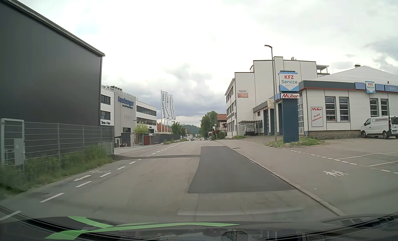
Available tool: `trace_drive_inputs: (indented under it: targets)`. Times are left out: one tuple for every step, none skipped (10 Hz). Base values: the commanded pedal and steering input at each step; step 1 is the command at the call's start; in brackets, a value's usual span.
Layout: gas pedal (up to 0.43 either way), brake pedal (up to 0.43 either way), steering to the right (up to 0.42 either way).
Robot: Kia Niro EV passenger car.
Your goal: Follow the waypoints while adhering to traffic rules and regulations
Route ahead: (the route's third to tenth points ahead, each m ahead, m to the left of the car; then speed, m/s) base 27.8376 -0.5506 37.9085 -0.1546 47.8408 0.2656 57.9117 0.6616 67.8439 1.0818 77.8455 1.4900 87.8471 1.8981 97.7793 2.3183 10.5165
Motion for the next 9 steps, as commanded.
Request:
trace_drive_inputs:
  targets:
    - [0.028,0.000,-0.017]
    - [0.028,0.000,-0.016]
    - [0.028,0.000,-0.016]
    - [0.028,0.000,-0.015]
    - [0.028,0.000,-0.013]
    - [0.028,0.000,-0.012]
    - [0.028,0.000,-0.012]
    - [0.028,0.000,-0.012]
    - [0.028,0.000,-0.010]
